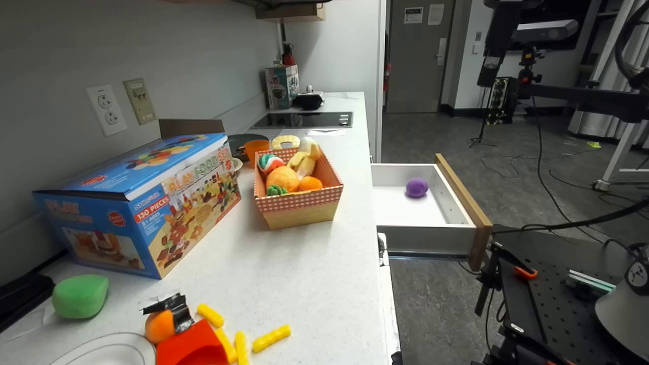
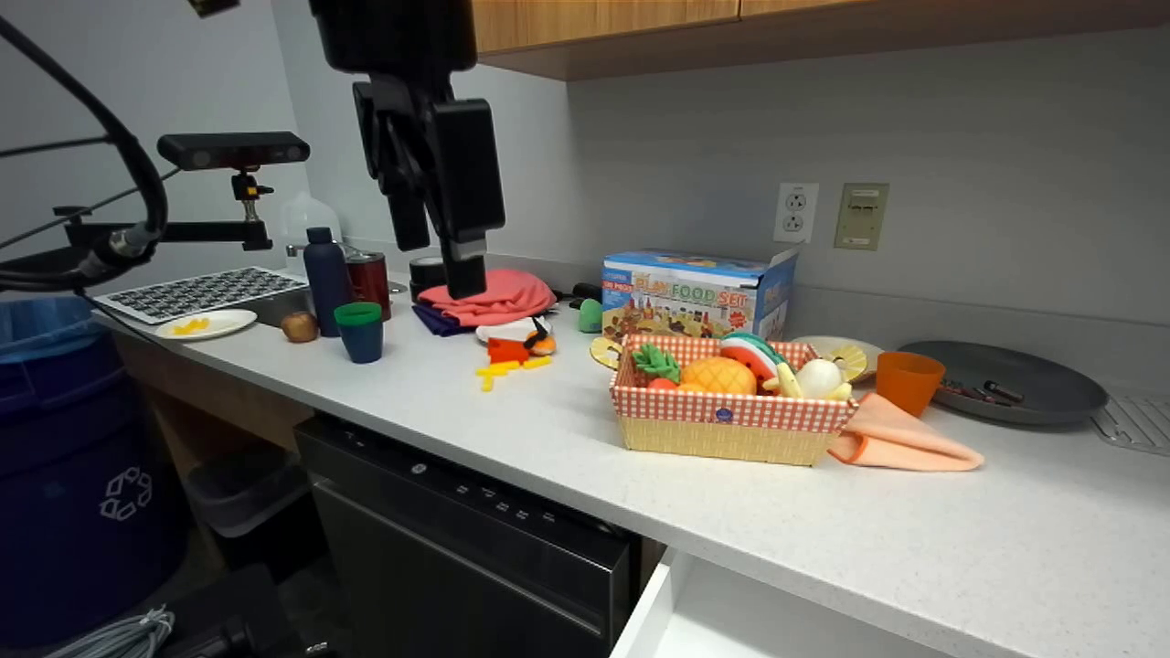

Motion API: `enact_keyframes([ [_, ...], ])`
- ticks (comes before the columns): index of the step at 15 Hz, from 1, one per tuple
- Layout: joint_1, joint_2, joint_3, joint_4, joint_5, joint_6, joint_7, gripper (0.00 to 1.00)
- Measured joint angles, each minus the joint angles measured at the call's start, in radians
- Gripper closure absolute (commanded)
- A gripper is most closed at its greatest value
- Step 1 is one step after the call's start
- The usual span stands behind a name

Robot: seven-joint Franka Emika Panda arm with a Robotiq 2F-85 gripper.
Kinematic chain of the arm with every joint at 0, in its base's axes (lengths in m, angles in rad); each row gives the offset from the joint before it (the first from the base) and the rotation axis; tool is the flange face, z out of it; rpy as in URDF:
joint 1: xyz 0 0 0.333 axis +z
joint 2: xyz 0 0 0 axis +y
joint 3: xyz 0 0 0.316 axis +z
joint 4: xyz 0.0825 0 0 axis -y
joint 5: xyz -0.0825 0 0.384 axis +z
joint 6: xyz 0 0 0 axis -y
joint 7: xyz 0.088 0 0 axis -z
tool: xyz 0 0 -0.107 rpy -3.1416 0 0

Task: Close the open drawer

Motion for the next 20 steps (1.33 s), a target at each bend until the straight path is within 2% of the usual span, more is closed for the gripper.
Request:
enact_keyframes([
  [6, -0.002, 0.007, 0.000, 0.001, -0.001, 0.000, 0.000, 0.00],
  [11, -0.058, 0.072, -0.011, 0.018, -0.115, 0.042, -0.001, 0.00],
  [15, -0.116, 0.162, -0.060, 0.022, -0.203, 0.081, -0.019, 0.00],
  [20, -0.162, 0.288, -0.122, 0.048, -0.253, 0.084, -0.054, 0.00],
])
